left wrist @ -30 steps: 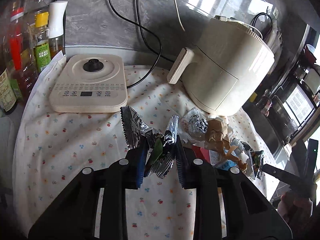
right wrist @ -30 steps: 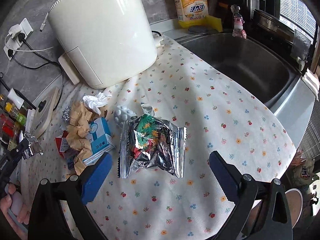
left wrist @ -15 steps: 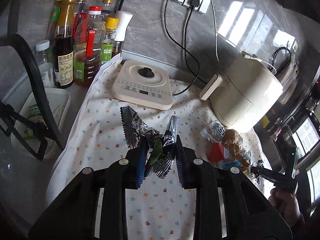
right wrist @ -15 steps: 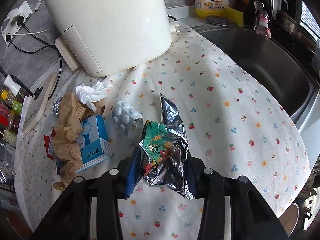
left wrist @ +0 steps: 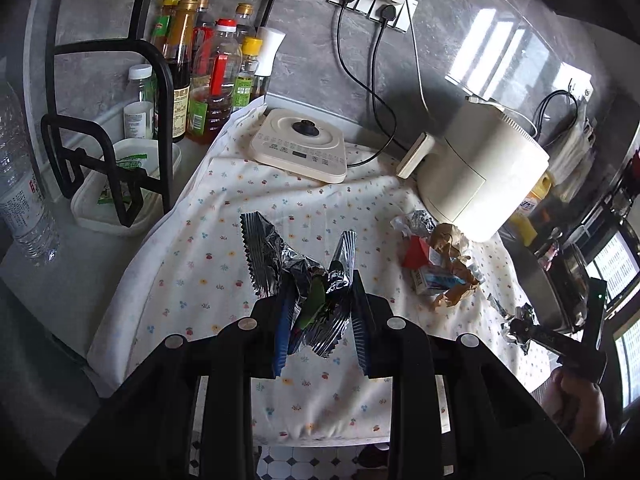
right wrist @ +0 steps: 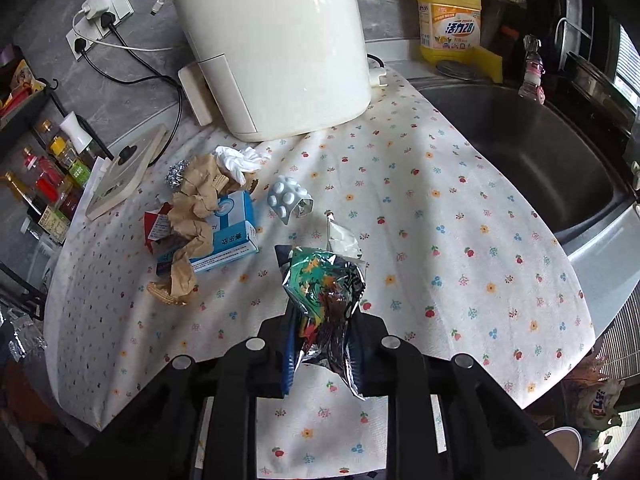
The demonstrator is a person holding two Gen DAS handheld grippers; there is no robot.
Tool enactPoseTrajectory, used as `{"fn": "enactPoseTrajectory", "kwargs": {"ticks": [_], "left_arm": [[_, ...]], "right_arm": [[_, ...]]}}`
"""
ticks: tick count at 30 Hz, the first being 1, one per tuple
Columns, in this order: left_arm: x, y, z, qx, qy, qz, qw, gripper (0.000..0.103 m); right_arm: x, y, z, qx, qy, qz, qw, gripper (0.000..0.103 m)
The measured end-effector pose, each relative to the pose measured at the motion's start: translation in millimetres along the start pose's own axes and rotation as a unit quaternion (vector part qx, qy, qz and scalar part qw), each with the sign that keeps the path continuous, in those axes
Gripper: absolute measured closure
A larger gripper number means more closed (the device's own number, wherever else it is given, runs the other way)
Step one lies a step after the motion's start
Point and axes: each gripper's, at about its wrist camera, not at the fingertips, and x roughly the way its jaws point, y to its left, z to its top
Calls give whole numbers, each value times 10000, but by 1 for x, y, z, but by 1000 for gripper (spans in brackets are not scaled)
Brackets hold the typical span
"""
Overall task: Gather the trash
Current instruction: 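Grasp the foil snack bag with the left tool and lift it, then carry the foil bag with the left tool over the bin and release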
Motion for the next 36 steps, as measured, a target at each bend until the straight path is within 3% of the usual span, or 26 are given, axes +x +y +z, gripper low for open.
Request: {"fn": "enactPoseTrajectory", "kwargs": {"ticks": [10,19,26,36], "left_arm": [[-16,-45,-21,239,13,-180,9996,77],[4,-135,-35,1003,302,-956,9899,76],[25,-221,-53,1685,635,-1716,9686,76],[34,-323,-95,2543,1072,-2649,9239,76]], "right_arm": [[-51,-39,-20,147,-254,140,9995,85],[-102,-111,-53,751,-464,-146,9960,85],[-140,-169,-87,1269,-597,-551,9886,85],[-185,-237,-141,2144,-783,-1161,9667,84]]}}
